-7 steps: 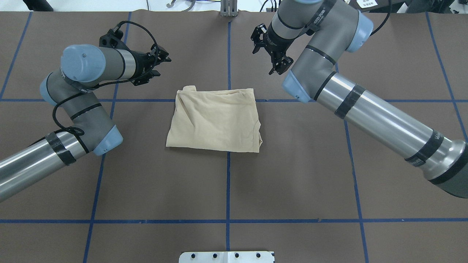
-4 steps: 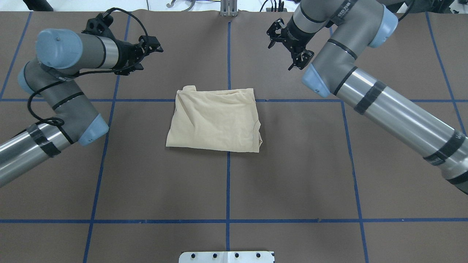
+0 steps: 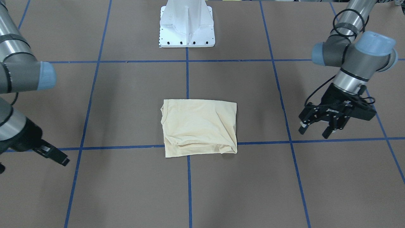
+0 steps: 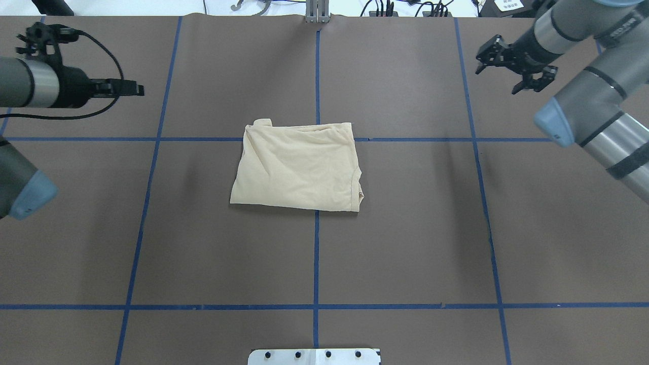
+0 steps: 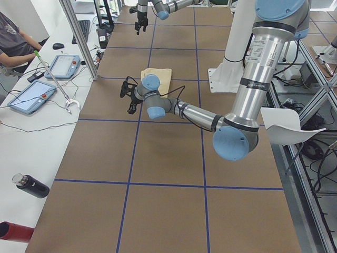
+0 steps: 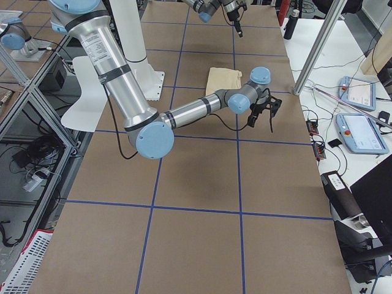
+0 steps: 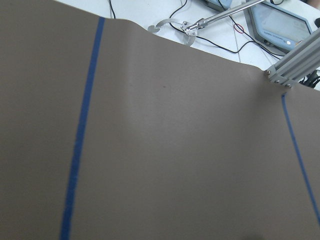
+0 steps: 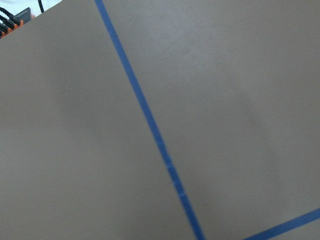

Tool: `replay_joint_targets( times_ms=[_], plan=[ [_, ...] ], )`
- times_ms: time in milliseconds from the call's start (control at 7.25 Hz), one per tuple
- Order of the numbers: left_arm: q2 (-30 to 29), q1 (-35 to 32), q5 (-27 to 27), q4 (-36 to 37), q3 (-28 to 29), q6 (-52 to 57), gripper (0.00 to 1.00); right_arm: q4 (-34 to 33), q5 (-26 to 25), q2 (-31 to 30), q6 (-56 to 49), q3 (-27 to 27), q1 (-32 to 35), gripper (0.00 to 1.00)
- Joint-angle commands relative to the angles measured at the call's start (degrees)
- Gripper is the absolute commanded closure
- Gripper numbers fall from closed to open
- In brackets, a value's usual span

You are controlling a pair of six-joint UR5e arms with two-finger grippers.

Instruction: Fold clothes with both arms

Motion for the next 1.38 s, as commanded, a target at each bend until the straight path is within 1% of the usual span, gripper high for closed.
replay_joint_targets(
  times_ms=[0,138,276,414,552,690,828,966,1104,1242],
  plan=[
    [6.1,-14.3,-8.5,4.4,-0.1,27.9,0.00,-2.8,2.4,-8.0,-25.5,0.5,9.2,0.00],
    [6.1,-21.2,-13.6,12.0,-0.4,37.8,0.00,-9.0,2.5,-9.0,-37.2,0.6,14.3,0.00],
    [5.7,-26.4,-16.1,19.0,-0.5,45.9,0.00,-16.2,2.5,-8.9,-49.4,0.3,18.7,0.00],
    [5.7,-28.8,-16.3,22.8,-0.6,50.1,0.00,-21.8,2.4,-8.9,-59.1,0.4,21.8,0.00],
    [5.6,-29.6,-16.3,26.8,-1.0,51.1,0.00,-23.4,2.6,-10.4,-63.4,0.7,23.3,0.00],
    [6.2,-29.7,-16.5,29.5,-1.9,51.5,0.00,-23.3,3.4,-12.5,-64.5,1.9,23.6,0.00],
    [8.3,-30.3,-16.6,29.6,-2.9,54.2,0.00,-23.4,3.7,-13.2,-64.4,2.5,23.6,0.00],
    [11.4,-30.3,-18.9,29.2,-3.8,56.4,0.00,-22.9,4.7,-14.0,-64.3,1.3,23.6,0.00],
    [13.4,-30.4,-20.1,29.6,-7.6,56.5,0.00,-23.0,4.7,-14.7,-64.4,1.8,23.6,0.00],
    [15.6,-29.9,-20.1,30.0,-8.2,54.8,0.00,-22.7,5.1,-16.7,-64.3,3.8,23.6,0.00]
  ],
)
